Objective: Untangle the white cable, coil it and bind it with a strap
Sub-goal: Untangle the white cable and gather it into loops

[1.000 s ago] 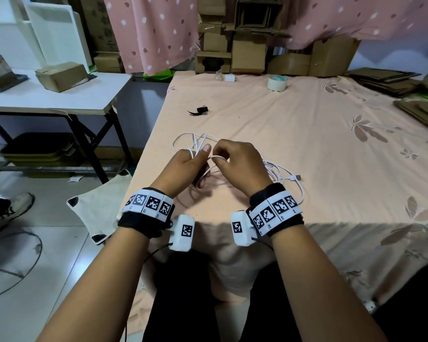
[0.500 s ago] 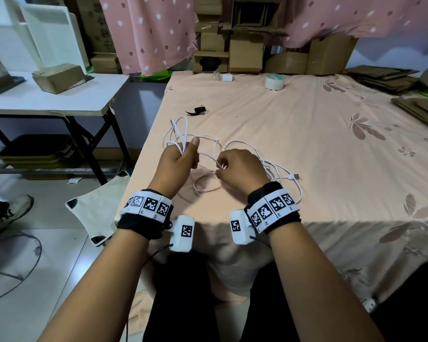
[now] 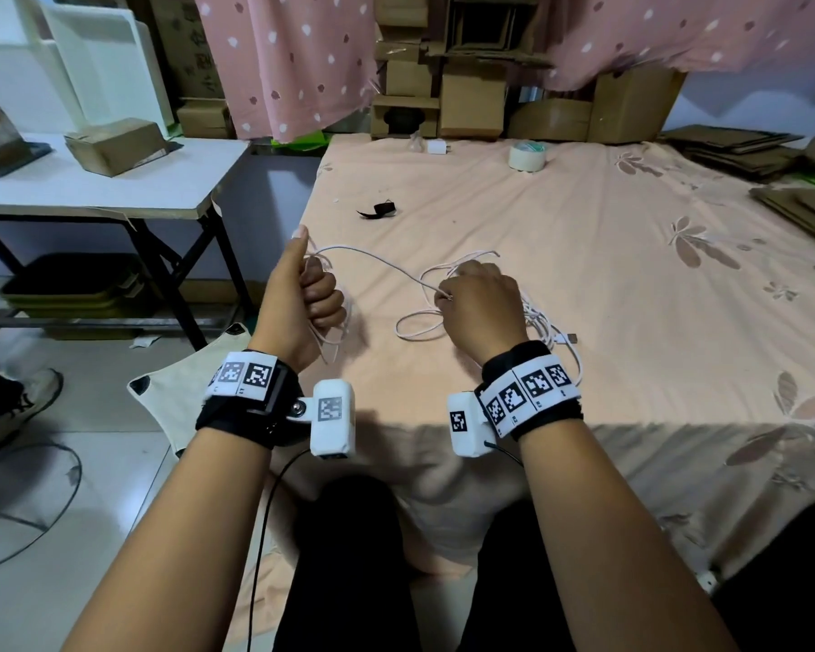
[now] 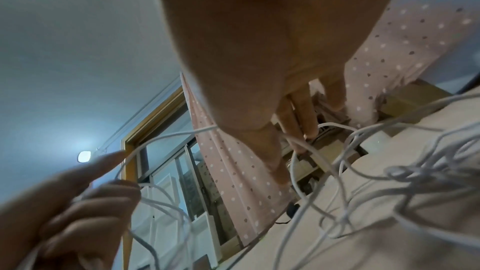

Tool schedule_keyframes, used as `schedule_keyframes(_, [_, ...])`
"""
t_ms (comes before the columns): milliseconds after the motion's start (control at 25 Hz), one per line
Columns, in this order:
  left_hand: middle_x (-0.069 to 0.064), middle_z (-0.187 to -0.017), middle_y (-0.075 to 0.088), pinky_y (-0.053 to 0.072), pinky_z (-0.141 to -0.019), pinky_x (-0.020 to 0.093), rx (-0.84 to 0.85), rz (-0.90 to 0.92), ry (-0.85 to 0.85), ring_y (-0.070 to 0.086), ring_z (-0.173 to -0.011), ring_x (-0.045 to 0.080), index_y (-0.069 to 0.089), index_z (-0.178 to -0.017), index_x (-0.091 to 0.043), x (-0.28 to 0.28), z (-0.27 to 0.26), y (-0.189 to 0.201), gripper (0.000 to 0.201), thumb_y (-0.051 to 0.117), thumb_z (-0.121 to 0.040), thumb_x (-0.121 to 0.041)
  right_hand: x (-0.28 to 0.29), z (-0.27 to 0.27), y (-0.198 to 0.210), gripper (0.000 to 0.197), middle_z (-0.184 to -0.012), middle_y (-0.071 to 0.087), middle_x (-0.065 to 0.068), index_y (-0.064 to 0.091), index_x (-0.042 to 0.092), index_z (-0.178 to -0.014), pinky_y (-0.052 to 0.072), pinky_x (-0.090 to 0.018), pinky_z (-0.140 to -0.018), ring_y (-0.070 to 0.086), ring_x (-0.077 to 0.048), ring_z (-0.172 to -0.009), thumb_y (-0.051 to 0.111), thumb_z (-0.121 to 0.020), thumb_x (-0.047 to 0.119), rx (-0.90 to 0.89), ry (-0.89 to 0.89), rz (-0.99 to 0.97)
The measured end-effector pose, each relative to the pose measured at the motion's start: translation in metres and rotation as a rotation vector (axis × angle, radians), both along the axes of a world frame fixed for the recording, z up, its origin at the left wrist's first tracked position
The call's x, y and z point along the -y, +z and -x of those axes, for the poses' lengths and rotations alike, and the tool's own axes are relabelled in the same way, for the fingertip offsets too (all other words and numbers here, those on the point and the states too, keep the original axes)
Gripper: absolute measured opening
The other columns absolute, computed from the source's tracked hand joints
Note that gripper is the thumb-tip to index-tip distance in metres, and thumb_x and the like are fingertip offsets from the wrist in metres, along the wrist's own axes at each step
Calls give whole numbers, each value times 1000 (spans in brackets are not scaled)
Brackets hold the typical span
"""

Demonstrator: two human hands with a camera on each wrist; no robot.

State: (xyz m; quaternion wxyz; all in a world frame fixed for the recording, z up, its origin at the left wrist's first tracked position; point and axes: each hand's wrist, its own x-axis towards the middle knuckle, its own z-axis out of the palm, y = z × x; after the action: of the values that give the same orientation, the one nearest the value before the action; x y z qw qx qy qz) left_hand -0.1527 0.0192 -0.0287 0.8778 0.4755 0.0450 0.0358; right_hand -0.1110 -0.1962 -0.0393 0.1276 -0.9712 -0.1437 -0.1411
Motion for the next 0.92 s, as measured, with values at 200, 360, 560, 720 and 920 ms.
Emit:
schedule_keyframes(200, [-5,-54,5,3,-43,22,-73,-157,-249,2,-44,12,21,-57,-27,1,12,-3,54,57,-96,-36,-3,-3,15,3,-64,68,-1,73,19,-82,50,-32,-64,62,-16,-60,70,-83,20,-115,43,-934])
schedule_keyframes(360, [-5,-46,5,3,-44,18,-124,-70,-543,2,-38,12,18,-51,-25,2,15,-4,56,49,-94,-45,-5,1,36,9,-65,56,12,75,19,-92,33,-21,-52,41,-2,-52,72,-85,16,-364,213,-1191])
schedule_keyframes(560, [-5,-41,16,8,-43,17,28,240,-888,6,-34,11,32,-52,-22,-1,8,-8,57,47,-102,-43,-10,11,34,42,-92,68,7,72,23,-119,29,-26,-52,44,-15,-67,72,-82,41,-664,252,-1127])
schedule_keyframes(720, [-6,-40,14,6,-42,18,21,116,-756,9,-34,11,27,-48,-24,4,11,-3,57,52,-96,-42,-11,22,29,33,-93,77,-12,71,8,-117,24,-27,-51,41,-27,-76,68,-94,31,-814,398,-968])
schedule_keyframes(920, [-4,-42,20,28,-43,23,-75,-214,-324,23,-38,14,41,-53,-18,18,8,2,43,51,-94,-9,-7,23,35,17,-53,57,5,67,6,-75,33,-15,-48,45,-6,-49,70,-92,9,-682,378,-845])
